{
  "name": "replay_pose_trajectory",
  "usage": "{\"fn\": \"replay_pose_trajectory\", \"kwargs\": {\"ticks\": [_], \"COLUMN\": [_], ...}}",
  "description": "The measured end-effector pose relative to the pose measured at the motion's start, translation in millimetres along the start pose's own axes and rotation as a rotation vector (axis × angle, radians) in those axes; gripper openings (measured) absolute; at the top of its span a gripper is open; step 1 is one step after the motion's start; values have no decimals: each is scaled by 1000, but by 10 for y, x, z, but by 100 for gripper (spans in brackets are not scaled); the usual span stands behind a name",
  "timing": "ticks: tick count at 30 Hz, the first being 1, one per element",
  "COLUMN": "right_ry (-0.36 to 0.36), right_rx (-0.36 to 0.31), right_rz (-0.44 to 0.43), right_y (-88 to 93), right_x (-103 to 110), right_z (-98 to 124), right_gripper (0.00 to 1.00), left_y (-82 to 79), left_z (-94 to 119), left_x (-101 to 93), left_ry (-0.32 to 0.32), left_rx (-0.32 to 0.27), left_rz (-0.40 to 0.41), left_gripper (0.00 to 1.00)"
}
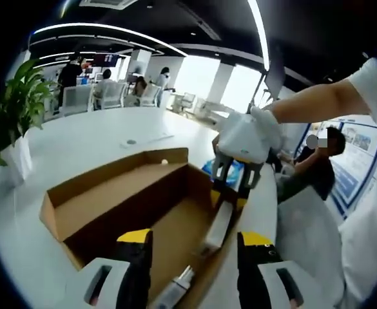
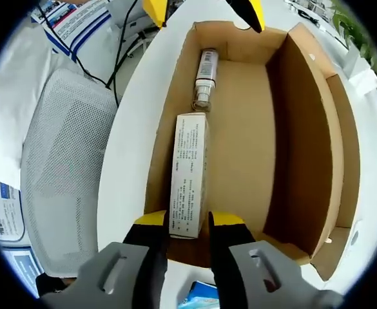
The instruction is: Operate the shoe box by opening the lid, removing the specified soft item, and placing it in the target area until the item is outside and the box remains undamaged.
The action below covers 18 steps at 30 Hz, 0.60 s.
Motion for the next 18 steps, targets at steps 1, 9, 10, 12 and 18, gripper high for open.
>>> {"fn": "replay_pose_trajectory", "kwargs": {"ticks": [1, 9, 10, 12, 18], "right_ry": [1, 13, 16, 23, 40], "right_rx": [1, 32, 36, 43, 68], "right_rz": [-1, 0, 2, 5, 27], "right_y": [2, 27, 29, 7, 16], "right_x": [-2, -8, -15, -18, -19], "right_z": [-2, -82, -92, -90, -120], "right_gripper": [22, 18, 18, 18, 17], "left_y": [-10, -11, -13, -27, -38], "left_z": [1, -30, -36, -47, -35], "left_x": [-20, -163, -185, -227, -190], "left_ry": [1, 8, 9, 7, 2], "left_rx": [-5, -10, -10, -12, -13], "left_rz": [4, 12, 13, 16, 18], "left_gripper": [54, 54, 54, 54, 54]}}
Point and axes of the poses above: the point that each gripper's makers call its tool centre point, and the gripper's own axes: z roughly backward along the fingers, x roughly to its left, y roughly out of its underside, the point moved 3 cm from there along z, roughly backward along the fingers, and after that the axes turned 2 degrees about -x, right-handed, at the moved point
